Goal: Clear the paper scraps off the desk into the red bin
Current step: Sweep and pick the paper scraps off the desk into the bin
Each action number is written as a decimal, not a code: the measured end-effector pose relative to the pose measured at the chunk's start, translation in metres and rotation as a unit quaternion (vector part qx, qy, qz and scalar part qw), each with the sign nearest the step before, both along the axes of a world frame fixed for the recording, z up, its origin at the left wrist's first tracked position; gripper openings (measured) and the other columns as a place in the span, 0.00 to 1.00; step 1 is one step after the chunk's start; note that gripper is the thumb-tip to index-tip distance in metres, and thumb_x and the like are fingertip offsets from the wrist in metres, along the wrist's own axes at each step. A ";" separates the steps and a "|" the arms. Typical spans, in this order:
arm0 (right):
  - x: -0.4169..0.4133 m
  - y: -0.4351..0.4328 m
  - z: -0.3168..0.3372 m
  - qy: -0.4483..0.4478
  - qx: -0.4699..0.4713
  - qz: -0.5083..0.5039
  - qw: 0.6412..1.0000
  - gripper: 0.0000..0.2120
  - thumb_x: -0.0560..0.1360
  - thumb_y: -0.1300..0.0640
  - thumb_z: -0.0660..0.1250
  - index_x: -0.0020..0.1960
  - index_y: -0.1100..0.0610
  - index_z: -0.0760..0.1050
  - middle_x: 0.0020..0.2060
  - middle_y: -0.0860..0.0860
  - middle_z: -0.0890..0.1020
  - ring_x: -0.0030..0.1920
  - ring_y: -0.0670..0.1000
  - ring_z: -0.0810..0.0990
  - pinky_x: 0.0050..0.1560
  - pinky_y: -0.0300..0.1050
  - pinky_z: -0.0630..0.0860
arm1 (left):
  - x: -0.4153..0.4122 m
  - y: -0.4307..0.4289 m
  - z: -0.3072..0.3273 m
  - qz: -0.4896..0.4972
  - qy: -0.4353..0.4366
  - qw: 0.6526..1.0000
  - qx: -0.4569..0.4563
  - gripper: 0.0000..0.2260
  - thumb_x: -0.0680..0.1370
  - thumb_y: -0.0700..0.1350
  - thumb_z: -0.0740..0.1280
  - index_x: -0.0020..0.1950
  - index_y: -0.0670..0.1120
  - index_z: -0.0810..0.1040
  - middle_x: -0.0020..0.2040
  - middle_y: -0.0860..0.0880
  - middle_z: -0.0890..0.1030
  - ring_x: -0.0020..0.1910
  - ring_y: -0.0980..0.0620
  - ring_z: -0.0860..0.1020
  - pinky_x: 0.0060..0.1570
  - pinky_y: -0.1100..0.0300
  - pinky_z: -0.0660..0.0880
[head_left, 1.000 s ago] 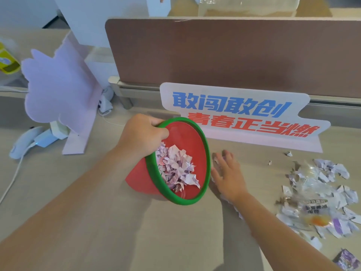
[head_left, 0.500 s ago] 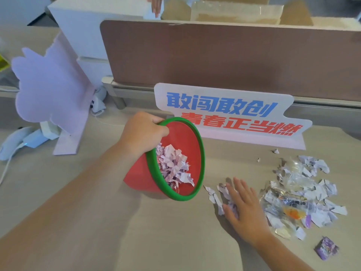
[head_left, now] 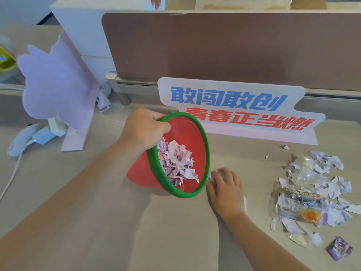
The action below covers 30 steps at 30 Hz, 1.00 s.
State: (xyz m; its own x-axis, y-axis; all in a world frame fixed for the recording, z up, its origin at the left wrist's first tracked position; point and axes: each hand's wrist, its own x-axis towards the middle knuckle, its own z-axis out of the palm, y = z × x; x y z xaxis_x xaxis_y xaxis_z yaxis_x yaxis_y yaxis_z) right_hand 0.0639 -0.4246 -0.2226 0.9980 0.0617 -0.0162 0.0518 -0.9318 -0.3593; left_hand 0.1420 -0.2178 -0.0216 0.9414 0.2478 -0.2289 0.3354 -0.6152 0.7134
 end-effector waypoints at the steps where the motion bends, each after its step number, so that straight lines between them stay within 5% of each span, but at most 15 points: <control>1: 0.002 -0.002 -0.002 -0.028 0.014 0.021 0.999 0.14 0.74 0.46 0.56 0.51 0.51 0.76 0.52 0.53 0.79 0.52 0.59 0.75 0.54 0.52 0.73 | -0.001 0.001 0.000 0.003 -0.001 1.000 -0.003 0.09 0.70 0.39 0.69 0.40 0.51 0.87 0.31 0.47 0.79 0.29 0.51 0.72 0.34 0.60 0.70; 6: 0.015 -0.007 -0.003 -0.110 0.011 0.090 0.990 0.12 0.76 0.55 0.56 0.41 0.54 0.76 0.32 0.51 0.79 0.30 0.58 0.75 0.30 0.45 0.71 | -0.003 0.005 0.001 0.007 -0.008 1.000 0.004 0.08 0.70 0.39 0.69 0.41 0.49 0.87 0.31 0.48 0.78 0.29 0.52 0.71 0.31 0.61 0.68; 9: 0.016 -0.005 0.007 -0.059 -0.044 0.081 0.994 0.13 0.76 0.55 0.55 0.38 0.56 0.75 0.29 0.51 0.76 0.28 0.57 0.76 0.26 0.43 0.64 | -0.004 0.005 0.000 0.010 -0.014 1.000 0.001 0.09 0.70 0.39 0.69 0.42 0.50 0.87 0.30 0.48 0.79 0.28 0.52 0.71 0.30 0.63 0.68; 11: 0.018 -0.007 0.013 0.023 -0.048 0.018 0.998 0.08 0.75 0.55 0.58 0.44 0.59 0.73 0.36 0.53 0.78 0.36 0.60 0.78 0.31 0.44 0.64 | -0.006 0.006 0.000 0.013 -0.017 1.000 -0.007 0.10 0.69 0.39 0.69 0.42 0.51 0.87 0.29 0.49 0.79 0.28 0.52 0.72 0.31 0.62 0.69; 13: 0.026 -0.010 0.027 0.092 0.054 -0.087 0.990 0.07 0.76 0.55 0.58 0.45 0.59 0.68 0.40 0.56 0.78 0.40 0.60 0.77 0.36 0.47 0.66 | -0.006 0.008 -0.001 0.012 -0.016 1.000 -0.014 0.10 0.68 0.40 0.69 0.40 0.52 0.87 0.24 0.53 0.76 0.24 0.55 0.71 0.30 0.63 0.68; 15: 0.031 -0.004 0.062 0.057 0.178 -0.170 0.968 0.12 0.80 0.53 0.53 0.41 0.58 0.65 0.36 0.57 0.77 0.37 0.60 0.74 0.34 0.47 0.65 | -0.007 0.010 0.000 0.009 -0.011 1.000 -0.021 0.10 0.68 0.40 0.69 0.39 0.53 0.87 0.19 0.56 0.73 0.20 0.59 0.68 0.28 0.64 0.66; 18: 0.035 0.034 0.126 -0.071 0.275 -0.132 0.950 0.14 0.80 0.54 0.53 0.36 0.54 0.63 0.29 0.49 0.71 0.30 0.50 0.69 0.29 0.44 0.59 | -0.010 0.013 0.002 0.008 -0.010 0.999 -0.031 0.09 0.69 0.40 0.69 0.38 0.53 0.86 0.18 0.56 0.72 0.22 0.56 0.68 0.27 0.64 0.65; 22: 0.041 0.097 0.158 -0.068 0.395 -0.040 0.915 0.15 0.80 0.50 0.52 0.38 0.55 0.68 0.34 0.52 0.75 0.35 0.49 0.72 0.39 0.45 0.68 | -0.017 0.010 0.004 -0.016 -0.026 0.999 -0.009 0.10 0.69 0.40 0.69 0.44 0.51 0.88 0.28 0.48 0.78 0.29 0.52 0.71 0.31 0.62 0.68; 26: 0.032 0.111 0.132 -0.067 0.250 0.092 0.962 0.25 0.77 0.44 0.46 0.50 0.56 0.78 0.46 0.56 0.79 0.50 0.57 0.74 0.56 0.54 0.69 | -0.023 0.020 0.008 0.001 -0.023 0.999 0.027 0.08 0.68 0.40 0.68 0.31 0.50 0.83 0.19 0.52 0.72 0.26 0.56 0.70 0.25 0.72 0.66; 30: 0.014 0.073 0.117 -0.130 0.342 -0.030 0.930 0.22 0.75 0.48 0.51 0.54 0.58 0.79 0.51 0.53 0.80 0.55 0.54 0.74 0.59 0.46 0.66 | -0.030 0.034 0.009 0.015 -0.004 0.999 0.043 0.06 0.68 0.40 0.68 0.35 0.45 0.85 0.22 0.51 0.73 0.24 0.54 0.69 0.22 0.69 0.64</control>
State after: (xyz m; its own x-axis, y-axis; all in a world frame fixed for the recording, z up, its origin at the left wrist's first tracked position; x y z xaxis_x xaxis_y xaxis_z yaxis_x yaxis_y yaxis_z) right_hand 0.0778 -0.3516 -0.1056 0.9646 -0.0871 0.2491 0.1754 -0.4933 -0.8520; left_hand 0.1122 -0.1842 -0.0122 0.9350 0.2942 -0.1981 0.3491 -0.6645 0.6607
